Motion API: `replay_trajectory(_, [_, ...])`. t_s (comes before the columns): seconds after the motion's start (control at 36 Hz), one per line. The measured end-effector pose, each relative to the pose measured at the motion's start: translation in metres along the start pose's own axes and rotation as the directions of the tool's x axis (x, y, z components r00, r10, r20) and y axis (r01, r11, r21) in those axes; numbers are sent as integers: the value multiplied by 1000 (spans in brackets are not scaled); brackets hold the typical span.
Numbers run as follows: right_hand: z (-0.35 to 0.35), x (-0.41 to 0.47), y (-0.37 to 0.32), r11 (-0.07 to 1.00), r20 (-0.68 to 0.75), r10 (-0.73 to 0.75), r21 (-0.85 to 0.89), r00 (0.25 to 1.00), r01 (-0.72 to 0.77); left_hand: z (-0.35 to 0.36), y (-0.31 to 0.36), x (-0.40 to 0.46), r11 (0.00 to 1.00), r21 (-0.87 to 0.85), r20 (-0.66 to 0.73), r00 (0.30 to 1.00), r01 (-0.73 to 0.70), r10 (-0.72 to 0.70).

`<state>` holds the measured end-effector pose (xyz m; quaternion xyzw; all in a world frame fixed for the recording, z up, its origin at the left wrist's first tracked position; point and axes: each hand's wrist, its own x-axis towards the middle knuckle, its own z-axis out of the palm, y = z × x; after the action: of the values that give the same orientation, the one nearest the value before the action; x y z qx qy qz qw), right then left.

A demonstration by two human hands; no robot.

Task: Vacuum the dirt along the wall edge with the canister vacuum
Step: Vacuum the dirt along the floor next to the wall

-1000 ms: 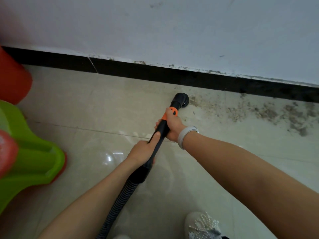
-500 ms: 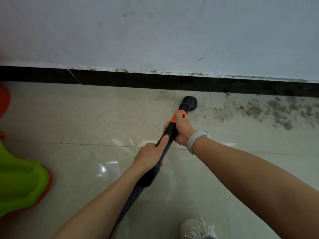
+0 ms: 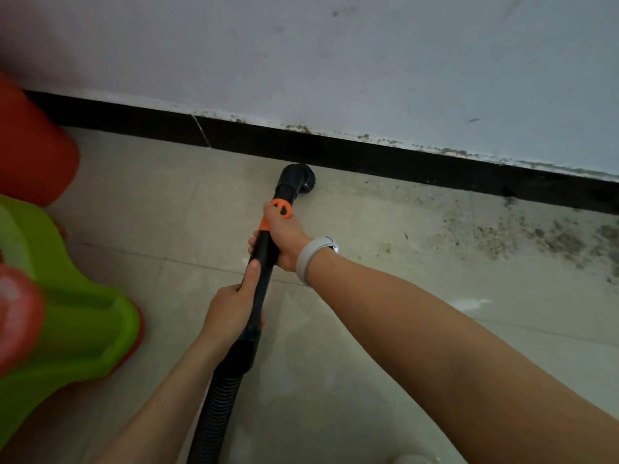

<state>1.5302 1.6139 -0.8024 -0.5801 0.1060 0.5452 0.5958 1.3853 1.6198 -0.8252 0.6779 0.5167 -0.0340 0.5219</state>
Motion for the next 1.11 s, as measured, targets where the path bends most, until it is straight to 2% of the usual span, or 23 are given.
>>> replay_trajectory(0.31, [2,10,2,1000,-35,25,-6,999,-25,4,-7,15,1000,-3,33,999,26,-26])
replay_trajectory(0.67, [-69,-17,-10,994,-193,-33,97,981,52,54,22,10,984,142,214,974,-108,76])
replay_trajectory(0.75, [-82,-22,-15,991,-206,-31,119,978,57,62,29,9,983,132,243,966,-127,92])
replay_trajectory(1.11, [-123,-21,-23,986,-189,-13,162,982,44,91,49,1,968,193,240,964,-161,113])
